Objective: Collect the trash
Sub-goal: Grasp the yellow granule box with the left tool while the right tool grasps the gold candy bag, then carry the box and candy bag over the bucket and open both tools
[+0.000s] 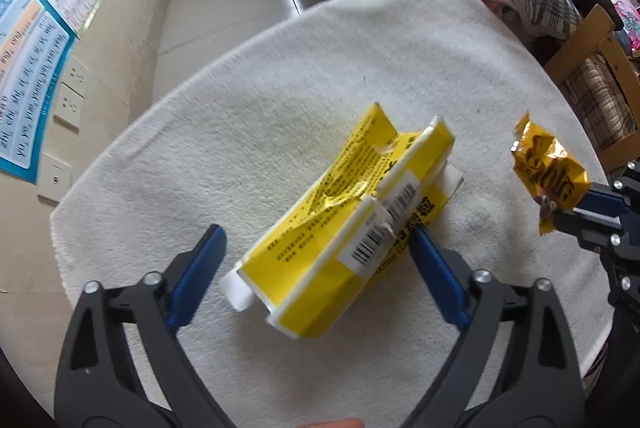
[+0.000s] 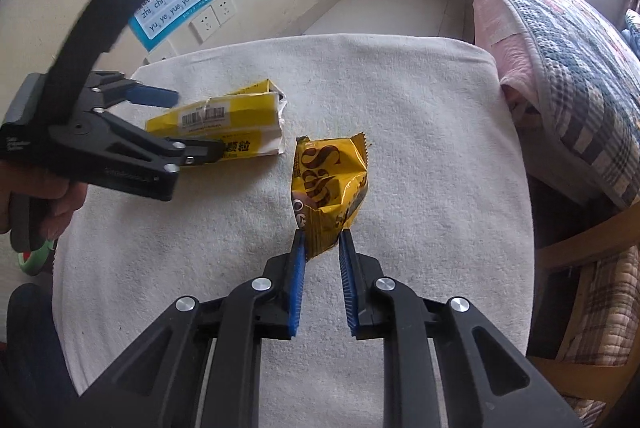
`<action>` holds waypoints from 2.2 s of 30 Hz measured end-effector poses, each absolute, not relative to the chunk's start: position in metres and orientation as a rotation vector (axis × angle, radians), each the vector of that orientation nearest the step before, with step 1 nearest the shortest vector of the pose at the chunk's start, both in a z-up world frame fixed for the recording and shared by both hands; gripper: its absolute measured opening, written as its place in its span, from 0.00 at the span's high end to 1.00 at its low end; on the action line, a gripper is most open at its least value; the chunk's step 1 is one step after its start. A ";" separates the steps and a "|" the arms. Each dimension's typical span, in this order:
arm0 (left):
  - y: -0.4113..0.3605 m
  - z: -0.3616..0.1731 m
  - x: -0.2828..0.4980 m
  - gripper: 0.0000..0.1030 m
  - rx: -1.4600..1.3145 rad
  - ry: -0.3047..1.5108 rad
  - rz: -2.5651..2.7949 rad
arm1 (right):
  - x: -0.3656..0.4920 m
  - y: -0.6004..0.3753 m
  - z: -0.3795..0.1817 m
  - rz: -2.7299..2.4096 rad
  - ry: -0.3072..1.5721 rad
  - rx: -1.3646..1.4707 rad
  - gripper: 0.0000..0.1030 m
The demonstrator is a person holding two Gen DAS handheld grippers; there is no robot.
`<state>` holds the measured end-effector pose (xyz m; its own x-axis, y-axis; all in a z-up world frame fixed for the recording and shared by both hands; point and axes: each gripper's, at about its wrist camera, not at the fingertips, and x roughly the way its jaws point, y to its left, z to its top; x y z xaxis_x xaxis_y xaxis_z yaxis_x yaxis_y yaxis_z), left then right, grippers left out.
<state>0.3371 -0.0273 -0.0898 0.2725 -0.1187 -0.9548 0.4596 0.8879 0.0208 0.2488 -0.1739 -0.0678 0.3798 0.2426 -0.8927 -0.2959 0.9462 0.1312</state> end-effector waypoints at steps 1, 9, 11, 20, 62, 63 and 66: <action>-0.026 -0.090 0.338 0.24 0.293 1.243 -0.409 | 0.249 -0.173 -0.067 0.346 1.127 -0.054 0.84; -0.020 -0.083 0.320 0.55 0.196 1.243 -0.387 | 0.243 -0.170 -0.062 0.351 1.107 -0.063 0.84; -0.018 -0.080 0.309 0.62 0.163 1.236 -0.379 | 0.241 -0.168 -0.059 0.355 1.103 -0.060 0.84; -0.008 -0.056 0.272 0.80 0.035 1.177 -0.334 | 0.224 -0.160 -0.038 0.360 1.067 -0.078 0.84; 0.339 0.014 0.057 0.62 -0.411 0.944 0.255 | 0.159 0.211 0.005 1.003 0.999 -0.229 0.52; 0.341 0.014 0.054 0.58 -0.416 0.936 0.256 | 0.157 0.213 0.003 0.996 0.998 -0.240 0.41; 0.342 0.015 0.050 0.31 -0.415 0.909 0.273 | 0.152 0.208 0.005 0.964 0.957 -0.259 0.19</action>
